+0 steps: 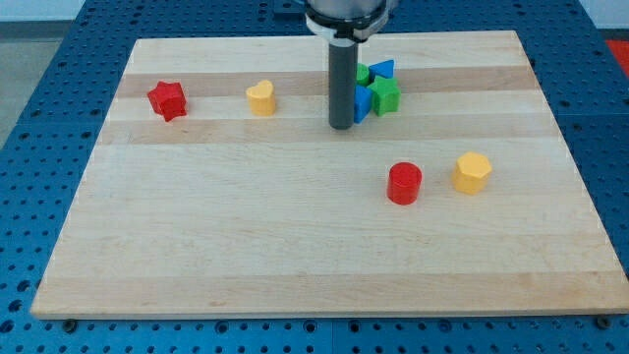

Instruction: Push the blue cube into the green star

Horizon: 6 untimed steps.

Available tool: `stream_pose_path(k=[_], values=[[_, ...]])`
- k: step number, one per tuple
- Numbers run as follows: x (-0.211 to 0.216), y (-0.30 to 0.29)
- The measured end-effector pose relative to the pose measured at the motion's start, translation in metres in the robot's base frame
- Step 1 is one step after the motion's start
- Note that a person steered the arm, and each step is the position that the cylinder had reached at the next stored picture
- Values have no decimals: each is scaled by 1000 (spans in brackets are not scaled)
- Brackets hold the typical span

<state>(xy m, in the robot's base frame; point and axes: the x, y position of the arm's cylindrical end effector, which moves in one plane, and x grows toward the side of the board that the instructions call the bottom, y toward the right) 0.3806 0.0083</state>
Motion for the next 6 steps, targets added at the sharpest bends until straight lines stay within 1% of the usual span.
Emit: stream_pose_path(k=[1,2,3,5,6], values=[[-6,-32],[-46,-34],[-48,-22],[-16,-19],[-10,-7]])
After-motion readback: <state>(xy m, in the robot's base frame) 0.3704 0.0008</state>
